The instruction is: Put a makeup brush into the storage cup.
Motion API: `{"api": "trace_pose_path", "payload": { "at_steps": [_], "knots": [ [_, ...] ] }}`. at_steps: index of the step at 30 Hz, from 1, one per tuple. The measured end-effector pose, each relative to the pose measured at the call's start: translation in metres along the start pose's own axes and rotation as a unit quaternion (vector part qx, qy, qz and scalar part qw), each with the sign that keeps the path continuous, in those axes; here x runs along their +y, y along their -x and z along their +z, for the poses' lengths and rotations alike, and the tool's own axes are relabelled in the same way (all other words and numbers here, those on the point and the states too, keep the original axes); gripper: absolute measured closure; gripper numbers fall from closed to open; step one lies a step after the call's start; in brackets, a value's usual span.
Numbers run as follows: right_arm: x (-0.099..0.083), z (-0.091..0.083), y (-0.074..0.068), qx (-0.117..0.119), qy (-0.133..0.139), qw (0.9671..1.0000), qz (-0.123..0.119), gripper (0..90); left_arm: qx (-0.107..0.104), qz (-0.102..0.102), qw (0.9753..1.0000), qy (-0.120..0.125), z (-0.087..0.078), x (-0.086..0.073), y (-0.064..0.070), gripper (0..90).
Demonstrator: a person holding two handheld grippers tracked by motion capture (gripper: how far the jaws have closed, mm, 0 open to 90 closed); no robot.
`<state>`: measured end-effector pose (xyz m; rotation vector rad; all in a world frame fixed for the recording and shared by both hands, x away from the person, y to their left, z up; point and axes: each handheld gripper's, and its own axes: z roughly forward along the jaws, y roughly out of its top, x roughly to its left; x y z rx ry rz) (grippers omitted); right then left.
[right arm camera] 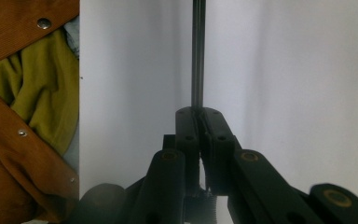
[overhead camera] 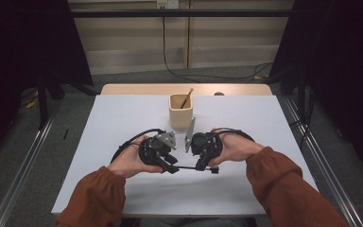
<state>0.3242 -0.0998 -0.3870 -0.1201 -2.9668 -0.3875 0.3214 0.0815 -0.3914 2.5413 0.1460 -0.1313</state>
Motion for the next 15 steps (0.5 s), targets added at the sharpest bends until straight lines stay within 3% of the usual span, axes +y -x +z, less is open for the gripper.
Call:
{"api": "trace_pose_path", "payload": {
  "at_steps": [2, 8, 15],
  "knots": [
    [0.0012, 0.0005, -0.0008, 0.0, -0.004, 1.0, -0.002, 86.1, -0.003, -0.004, 1.0, -0.003, 0.0028, 0.0012, -0.0008, 59.5],
    [0.0014, 0.0014, -0.0016, 0.005, -0.007, 1.0, -0.005, 86.1, -0.017, 0.002, 0.9998, -0.005, 0.0075, 0.0027, -0.0014, 73.8],
    [0.0022, 0.0, -0.0025, 0.003, 0.001, 1.0, -0.004, 86.2, -0.028, 0.001, 0.9996, 0.001, 0.0085, 0.0031, -0.0014, 81.2]
  ]
}}
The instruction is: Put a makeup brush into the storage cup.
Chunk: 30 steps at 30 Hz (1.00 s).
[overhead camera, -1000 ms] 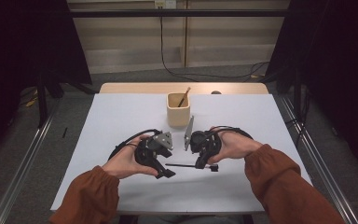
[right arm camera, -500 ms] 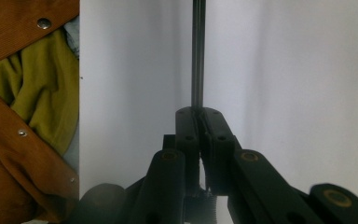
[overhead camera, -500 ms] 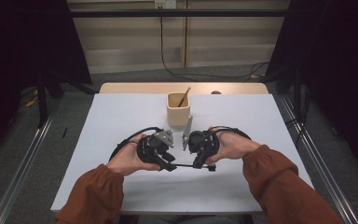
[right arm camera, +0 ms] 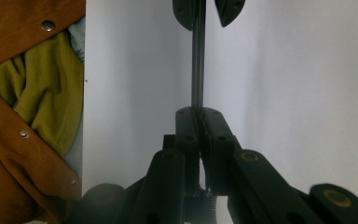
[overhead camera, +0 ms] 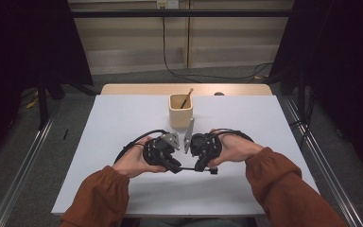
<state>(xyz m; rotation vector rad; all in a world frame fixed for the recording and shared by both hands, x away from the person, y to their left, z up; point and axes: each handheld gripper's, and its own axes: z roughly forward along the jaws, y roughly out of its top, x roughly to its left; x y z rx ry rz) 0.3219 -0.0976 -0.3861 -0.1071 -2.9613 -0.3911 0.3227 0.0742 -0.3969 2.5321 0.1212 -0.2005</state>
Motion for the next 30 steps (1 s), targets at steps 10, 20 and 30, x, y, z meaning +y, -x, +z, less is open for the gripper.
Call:
{"api": "trace_pose_path", "payload": {
  "at_steps": [10, 20, 30],
  "knots": [
    [-0.0014, 0.001, 0.0014, -0.01, 0.011, 0.9998, -0.01, 85.9, -0.01, 0.001, 1.0, 0.002, 0.0009, -0.0008, -0.0023, 84.7],
    [-0.0063, -0.0009, 0.001, 0.001, 0.039, 0.9991, -0.019, 82.2, -0.019, -0.019, 0.9996, 0.013, -0.0029, -0.0028, -0.0007, 85.6],
    [-0.007, 0.0011, 0.0007, 0.008, 0.055, 0.9984, -0.013, 65.3, -0.02, -0.028, 0.999, 0.027, -0.0042, -0.0038, -0.0011, 85.5]
  ]
}}
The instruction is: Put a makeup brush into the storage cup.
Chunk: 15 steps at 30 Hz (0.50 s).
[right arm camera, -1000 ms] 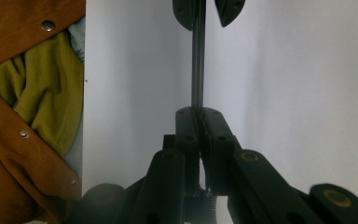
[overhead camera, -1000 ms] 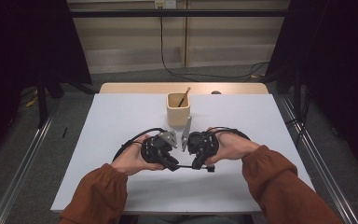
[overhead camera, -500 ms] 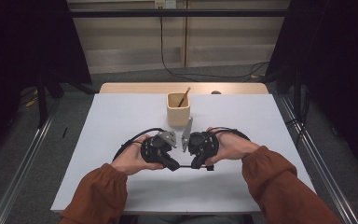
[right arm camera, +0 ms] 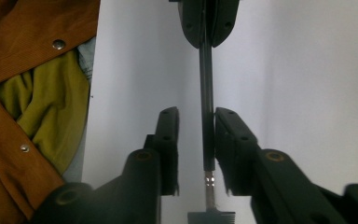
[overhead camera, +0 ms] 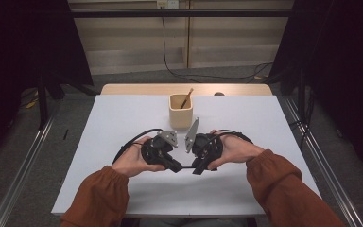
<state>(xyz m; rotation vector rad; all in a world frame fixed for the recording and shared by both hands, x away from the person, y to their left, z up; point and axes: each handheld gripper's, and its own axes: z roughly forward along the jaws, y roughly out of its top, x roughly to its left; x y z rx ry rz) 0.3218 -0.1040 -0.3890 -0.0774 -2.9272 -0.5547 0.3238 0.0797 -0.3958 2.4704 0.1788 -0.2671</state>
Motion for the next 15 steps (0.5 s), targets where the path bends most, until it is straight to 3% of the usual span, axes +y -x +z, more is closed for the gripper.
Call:
{"api": "trace_pose_path", "payload": {
  "at_steps": [6, 7, 9, 15],
  "knots": [
    [-0.0038, 0.0012, 0.0017, -0.014, 0.019, 0.9997, 0.005, 45.5, 0.004, -0.004, 1.0, 0.003, -0.0014, -0.0011, -0.0009, 85.5],
    [-0.0045, 0.001, 0.0007, -0.01, 0.015, 0.9997, 0.015, 43.7, 0.004, -0.004, 1.0, 0.003, -0.0015, -0.0011, -0.0012, 85.5],
    [-0.0065, 0.0018, 0.0021, -0.013, 0.023, 0.9996, 0.01, 37.8, 0.001, -0.006, 1.0, 0.002, -0.0019, -0.0015, -0.001, 85.4],
    [-0.0083, 0.0021, 0.0018, -0.025, 0.036, 0.9987, 0.024, 23.0, 0.002, -0.002, 1.0, 0.008, -0.0031, -0.0023, -0.0009, 85.4]
  ]
}}
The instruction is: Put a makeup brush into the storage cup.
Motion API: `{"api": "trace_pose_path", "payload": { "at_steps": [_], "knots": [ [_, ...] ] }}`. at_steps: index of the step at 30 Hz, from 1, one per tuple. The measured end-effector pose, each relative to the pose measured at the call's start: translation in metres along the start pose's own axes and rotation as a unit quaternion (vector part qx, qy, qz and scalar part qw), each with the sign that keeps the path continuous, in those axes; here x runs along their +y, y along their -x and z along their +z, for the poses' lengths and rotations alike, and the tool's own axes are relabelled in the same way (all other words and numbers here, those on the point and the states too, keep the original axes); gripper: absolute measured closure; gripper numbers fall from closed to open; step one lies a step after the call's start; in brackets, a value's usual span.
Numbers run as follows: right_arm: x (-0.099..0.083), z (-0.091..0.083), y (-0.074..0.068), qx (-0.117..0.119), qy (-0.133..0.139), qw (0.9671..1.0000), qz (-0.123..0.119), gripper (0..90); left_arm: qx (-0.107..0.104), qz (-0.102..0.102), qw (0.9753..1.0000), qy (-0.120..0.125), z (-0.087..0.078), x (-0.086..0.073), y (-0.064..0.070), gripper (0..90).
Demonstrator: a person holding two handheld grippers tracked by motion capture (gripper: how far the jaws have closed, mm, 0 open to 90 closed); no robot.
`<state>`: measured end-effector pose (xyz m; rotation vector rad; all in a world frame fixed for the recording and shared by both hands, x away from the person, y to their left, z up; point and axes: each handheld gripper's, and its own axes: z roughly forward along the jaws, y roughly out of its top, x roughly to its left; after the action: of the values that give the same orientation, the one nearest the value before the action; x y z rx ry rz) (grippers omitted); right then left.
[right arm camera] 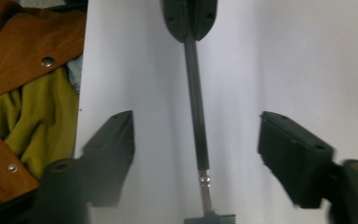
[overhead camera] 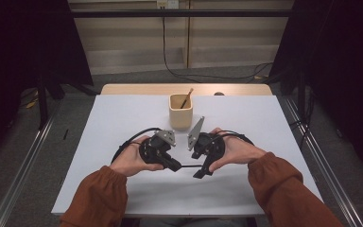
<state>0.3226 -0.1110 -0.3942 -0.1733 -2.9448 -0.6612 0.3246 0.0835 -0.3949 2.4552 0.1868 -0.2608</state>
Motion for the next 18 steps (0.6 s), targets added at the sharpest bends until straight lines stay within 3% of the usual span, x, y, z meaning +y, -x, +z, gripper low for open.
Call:
{"api": "trace_pose_path", "payload": {
  "at_steps": [4, 9, 13, 18],
  "knots": [
    [-0.002, 0.001, 0.0, -0.003, 0.005, 0.9999, 0.008, 16.0, 0.001, 0.001, 1.0, -0.002, 0.0, 0.0, 0.0, 85.5],
    [-0.006, 0.0, 0.001, -0.012, 0.031, 0.9993, 0.02, 9.4, 0.005, -0.002, 1.0, -0.001, -0.001, -0.004, -0.002, 85.4],
    [-0.009, -0.002, 0.003, -0.024, 0.063, 0.9974, 0.026, 7.6, 0.01, -0.006, 0.9999, 0.006, -0.002, -0.006, -0.003, 85.5],
    [-0.014, -0.006, 0.003, -0.031, 0.075, 0.9963, 0.027, 4.6, 0.013, -0.007, 0.9999, 0.009, -0.004, -0.007, -0.003, 85.4]
  ]
}}
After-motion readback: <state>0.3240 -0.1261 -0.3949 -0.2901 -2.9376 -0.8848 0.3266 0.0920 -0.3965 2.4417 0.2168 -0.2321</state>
